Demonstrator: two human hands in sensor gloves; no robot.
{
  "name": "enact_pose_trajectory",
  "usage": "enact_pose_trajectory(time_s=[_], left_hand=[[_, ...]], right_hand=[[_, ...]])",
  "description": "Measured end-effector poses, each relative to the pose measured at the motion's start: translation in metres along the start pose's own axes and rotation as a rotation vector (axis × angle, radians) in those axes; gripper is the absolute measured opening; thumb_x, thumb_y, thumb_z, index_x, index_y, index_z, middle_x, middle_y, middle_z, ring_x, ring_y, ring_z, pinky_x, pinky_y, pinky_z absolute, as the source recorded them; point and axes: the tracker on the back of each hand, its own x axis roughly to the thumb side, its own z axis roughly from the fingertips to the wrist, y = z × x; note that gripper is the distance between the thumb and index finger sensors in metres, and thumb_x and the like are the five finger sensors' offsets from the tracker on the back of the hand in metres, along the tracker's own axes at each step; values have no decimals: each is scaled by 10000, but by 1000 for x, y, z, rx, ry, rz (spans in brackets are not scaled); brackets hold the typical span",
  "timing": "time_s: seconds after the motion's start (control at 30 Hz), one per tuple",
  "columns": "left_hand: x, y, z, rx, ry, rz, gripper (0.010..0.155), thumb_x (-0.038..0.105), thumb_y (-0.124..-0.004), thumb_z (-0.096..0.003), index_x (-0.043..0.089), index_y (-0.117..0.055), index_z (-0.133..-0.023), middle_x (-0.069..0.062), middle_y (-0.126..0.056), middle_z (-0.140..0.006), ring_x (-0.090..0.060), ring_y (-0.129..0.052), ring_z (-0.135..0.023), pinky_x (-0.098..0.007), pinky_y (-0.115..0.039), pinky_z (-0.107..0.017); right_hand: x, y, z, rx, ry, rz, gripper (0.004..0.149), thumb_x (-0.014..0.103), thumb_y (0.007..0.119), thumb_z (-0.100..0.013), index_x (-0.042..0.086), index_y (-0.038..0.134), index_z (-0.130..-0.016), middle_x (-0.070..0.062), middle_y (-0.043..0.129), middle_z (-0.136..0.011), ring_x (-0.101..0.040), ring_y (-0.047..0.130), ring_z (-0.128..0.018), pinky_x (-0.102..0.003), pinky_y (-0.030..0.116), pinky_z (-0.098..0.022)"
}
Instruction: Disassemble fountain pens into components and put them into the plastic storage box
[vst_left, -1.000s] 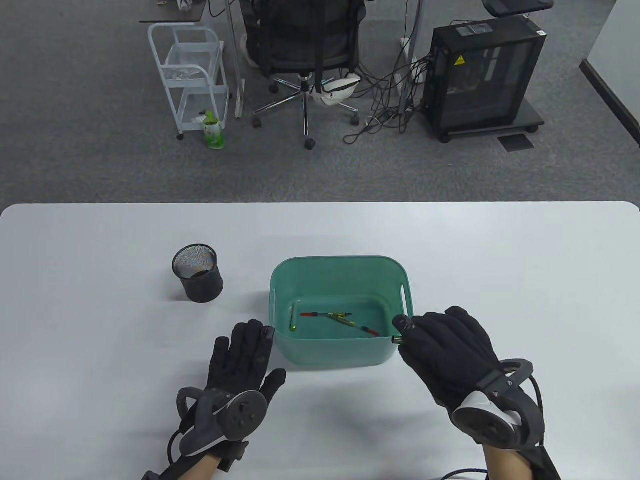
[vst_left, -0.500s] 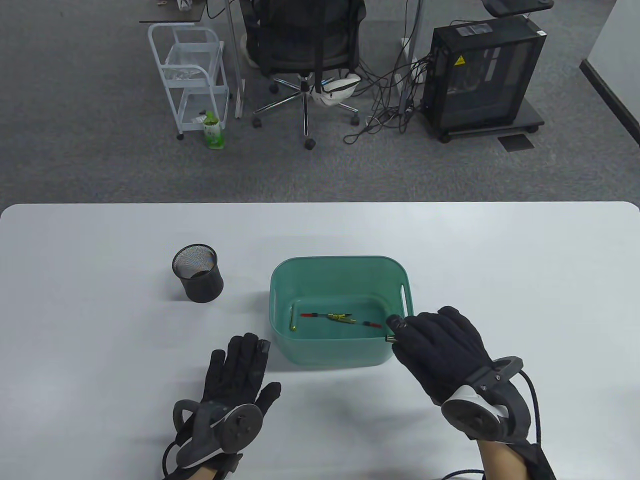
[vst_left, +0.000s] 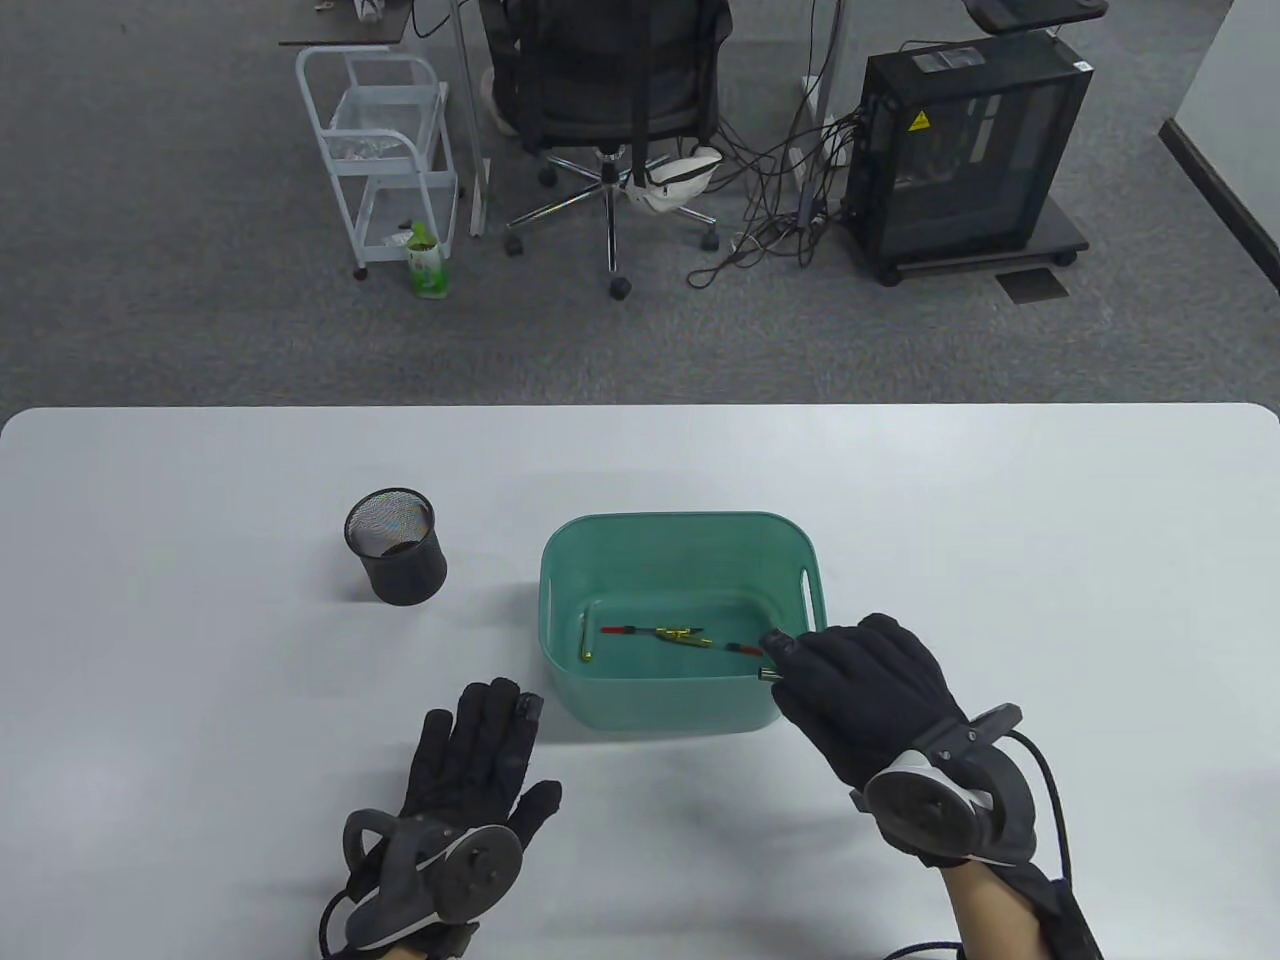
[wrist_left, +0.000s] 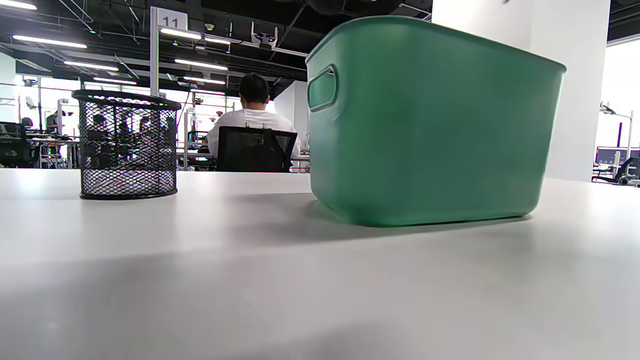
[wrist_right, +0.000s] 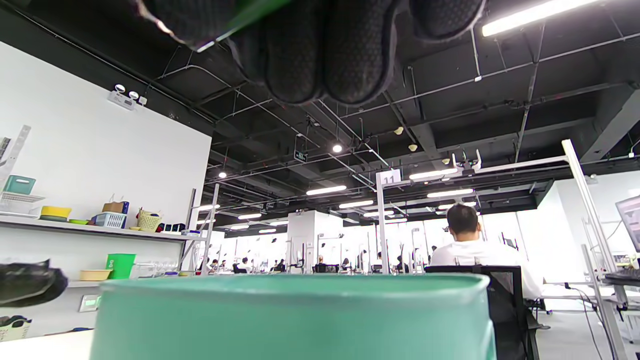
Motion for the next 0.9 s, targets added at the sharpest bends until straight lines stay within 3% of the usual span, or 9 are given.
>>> enact_pose_trajectory(time_s=[0.27,0.63,0.9], left_hand=[[3,1,1,6,-24,3,764,543,-423,-668,96,-293,-1275,-174,-329,-1344,-415,-311,-1220,-566,-218,-874],[4,9,6,50,-39,23,762,541,-428,-668,100,-297,-1276,-175,-331,-1344,-411,-310,-1221,-565,-214,-875],[5,8,6,39,-53,24,759,542,-428,-669,98,-311,-1274,-171,-338,-1344,-409,-318,-1221,-564,-219,-875]], right_hand=[[6,17,-5,54,-7,10,457,498,688,-550,334,829,-953,99,883,-861,-131,876,-816,-479,613,-758],[5,51,-54,185,55,7,455,493,698,-545,332,830,-949,99,883,-859,-134,872,-817,-475,595,-770],[5,75,-70,287,87,29,457,493,698,-544,330,832,-949,97,884,-859,-137,872,-816,-478,583,-777]])
